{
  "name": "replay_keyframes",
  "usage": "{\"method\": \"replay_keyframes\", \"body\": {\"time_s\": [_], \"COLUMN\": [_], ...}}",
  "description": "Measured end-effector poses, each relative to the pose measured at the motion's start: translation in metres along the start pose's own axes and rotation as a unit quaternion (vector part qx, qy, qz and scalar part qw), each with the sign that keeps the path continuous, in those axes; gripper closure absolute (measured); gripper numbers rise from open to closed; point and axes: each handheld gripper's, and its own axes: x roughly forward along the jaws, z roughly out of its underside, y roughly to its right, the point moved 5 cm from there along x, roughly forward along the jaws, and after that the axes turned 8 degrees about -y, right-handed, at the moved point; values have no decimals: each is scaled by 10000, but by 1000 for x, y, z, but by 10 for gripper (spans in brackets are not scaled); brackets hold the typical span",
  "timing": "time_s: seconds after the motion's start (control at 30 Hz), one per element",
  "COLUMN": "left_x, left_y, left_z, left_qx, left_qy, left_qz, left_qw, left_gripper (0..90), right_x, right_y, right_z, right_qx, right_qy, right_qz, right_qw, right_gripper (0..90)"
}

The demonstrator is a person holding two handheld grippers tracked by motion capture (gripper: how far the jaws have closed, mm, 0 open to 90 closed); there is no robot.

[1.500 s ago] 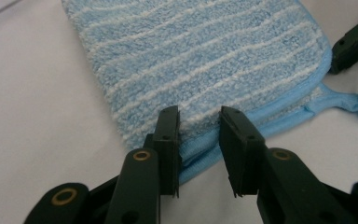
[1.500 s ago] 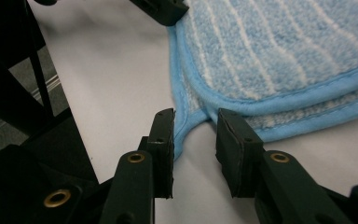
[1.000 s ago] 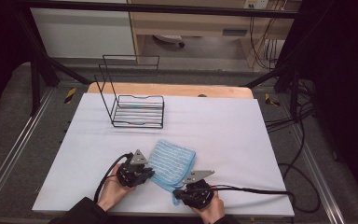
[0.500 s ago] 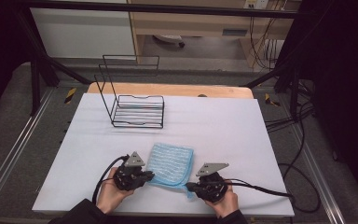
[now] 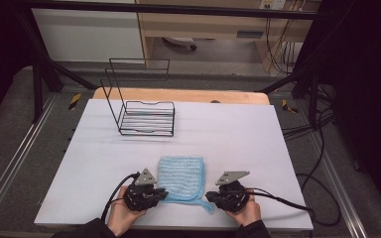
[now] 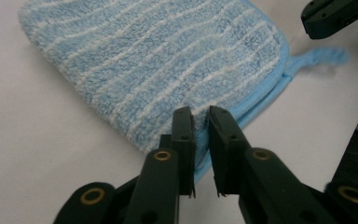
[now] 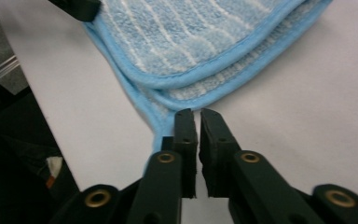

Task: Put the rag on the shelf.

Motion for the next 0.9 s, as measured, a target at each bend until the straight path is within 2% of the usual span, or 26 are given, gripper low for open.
{"method": "replay_keyframes", "body": {"time_s": [0.03, 0.1, 0.13, 0.17, 0.2, 0.23, 0.3, 0.37, 0.53, 0.7, 0.9], "left_x": [-2, -6, -8, -11, -13, -14, -18, -20, -22, -19, -15], "left_y": [-1, -3, -5, -8, -11, -14, -21, -28, -42, -50, -61], "left_z": [-1, -2, -3, -4, -4, -5, -6, -9, -15, -19, -31], "left_qx": [66, 98, 86, 61, 49, 32, -43, -91, -144, -163, -187], "left_qy": [44, 140, 197, 238, 273, 305, 367, 423, 556, 521, 453], "left_qz": [-53, -138, -164, -188, -204, -223, -263, -273, -268, -290, -412], "left_qw": [10000, 9998, 9996, 9995, 9994, 9993, 9990, 9987, 9980, 9981, 9979], "left_gripper": [733, 652, 624, 553, 553, 500, 472, 411, 319, 253, 173], "right_x": [-1, -3, -4, -7, -7, -8, -8, -8, -6, -7, -9], "right_y": [2, 4, 6, 9, 9, 14, 17, 22, 33, 42, 49], "right_z": [0, -2, -3, -5, -5, -8, -9, -11, -14, -14, -14], "right_qx": [27, 65, 53, 34, 34, 61, 84, 144, 260, 421, 538], "right_qy": [82, 253, 348, 511, 511, 668, 698, 807, 925, 1024, 1128], "right_qz": [-45, -112, -113, -69, -69, 5, 14, 73, 163, 131, 152], "right_qw": [10000, 9996, 9993, 9987, 9987, 9977, 9975, 9966, 9952, 9938, 9920], "right_gripper": [774, 738, 691, 619, 619, 539, 511, 410, 271, 171, 59]}}
